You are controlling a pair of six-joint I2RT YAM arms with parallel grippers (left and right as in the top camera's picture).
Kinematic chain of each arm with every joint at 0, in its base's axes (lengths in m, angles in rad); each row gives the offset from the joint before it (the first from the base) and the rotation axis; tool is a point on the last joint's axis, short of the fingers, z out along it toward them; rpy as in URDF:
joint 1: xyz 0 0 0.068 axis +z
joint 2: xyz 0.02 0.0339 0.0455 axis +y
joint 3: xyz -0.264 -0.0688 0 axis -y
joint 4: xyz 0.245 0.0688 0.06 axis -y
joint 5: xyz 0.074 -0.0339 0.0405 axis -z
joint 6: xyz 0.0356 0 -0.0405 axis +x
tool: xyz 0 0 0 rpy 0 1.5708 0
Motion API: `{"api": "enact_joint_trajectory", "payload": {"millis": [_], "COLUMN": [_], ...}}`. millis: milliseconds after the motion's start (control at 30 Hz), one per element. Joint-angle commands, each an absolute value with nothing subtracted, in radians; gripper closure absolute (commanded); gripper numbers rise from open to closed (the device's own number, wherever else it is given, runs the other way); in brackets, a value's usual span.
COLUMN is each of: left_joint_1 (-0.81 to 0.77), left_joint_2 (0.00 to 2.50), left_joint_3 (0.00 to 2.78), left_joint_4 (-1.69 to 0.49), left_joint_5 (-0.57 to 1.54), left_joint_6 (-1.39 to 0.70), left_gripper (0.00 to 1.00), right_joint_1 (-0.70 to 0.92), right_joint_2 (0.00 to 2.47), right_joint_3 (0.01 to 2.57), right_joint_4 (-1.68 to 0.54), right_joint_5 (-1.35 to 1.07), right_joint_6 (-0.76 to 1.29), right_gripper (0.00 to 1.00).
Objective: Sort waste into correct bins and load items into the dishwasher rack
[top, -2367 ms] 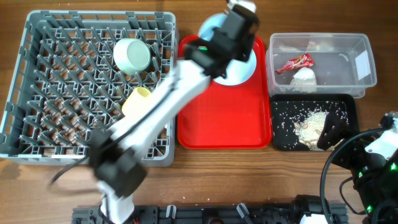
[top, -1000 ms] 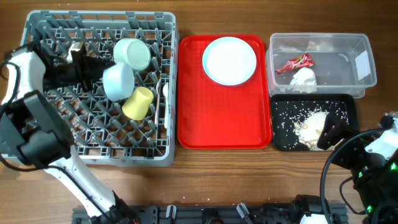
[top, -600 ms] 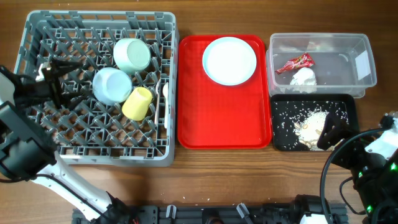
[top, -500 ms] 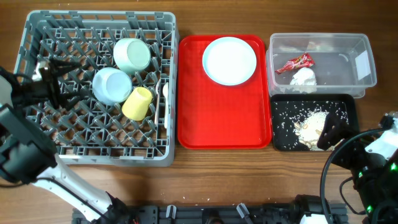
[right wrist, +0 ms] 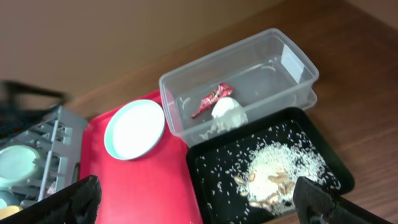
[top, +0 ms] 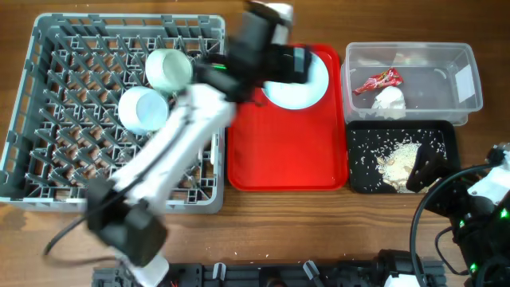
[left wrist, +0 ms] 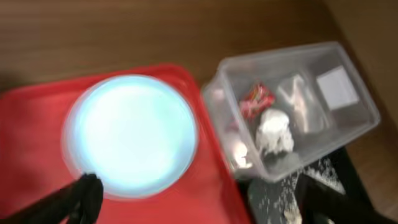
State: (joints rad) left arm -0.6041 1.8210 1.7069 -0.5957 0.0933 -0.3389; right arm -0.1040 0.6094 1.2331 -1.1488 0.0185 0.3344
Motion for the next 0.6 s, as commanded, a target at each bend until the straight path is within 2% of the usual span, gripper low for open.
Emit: {"api": "enact_joint_trajectory", "payload": {"millis": [0,67,200,300,367,500,533,567], "left_joint_1": [-0.724,-0.742,-0.743,-0.744,-0.744,-0.744,-0.744,-0.746], "left_joint_2": [2.037,2.138,2.27,2.325,2.353,2.351,2.351,2.351], "left_joint_3": [1.703,1.703,1.703,1.703,1.703,1.703,1.703,1.703], "left_joint_4": [-0.483,-0.433,-0.395,-0.392,-0.394,-0.485,-0.543,-0.58], "left_joint_5": [-0.038,-0.05,-0.05,-0.05,-0.051,-0.157,-0.17,-0.169], "left_joint_6": [-0.345,-0.345,-0.345,-0.345,-0.344,-0.344,-0.344,-0.345], "left_gripper": [0.0,0.01,0.11,0.12,0.17,0.7,0.74,0.74], "right_joint_1": [-0.106,-0.106,-0.106,-0.106,-0.106,-0.106,-0.106,-0.106], "right_joint_2": [0.605,0.605,0.605,0.605,0.605,0.605,0.605,0.605], "right_joint_3": [1.236,1.236,1.236,1.236,1.236,1.236,1.236,1.236], "right_joint_4": [-1.146,-1.146,-1.146,-1.146,-1.146,-1.146,-1.146,-1.146], "right_joint_5": [0.006,0.006,0.006,0.006,0.006,0.006,0.006,0.006], "right_joint_6": [0.318,0.318,0.318,0.318,0.318,0.317,0.318,0.318], "right_gripper": [0.0,0.0,0.0,0.0,0.0,0.0,0.0,0.0]}}
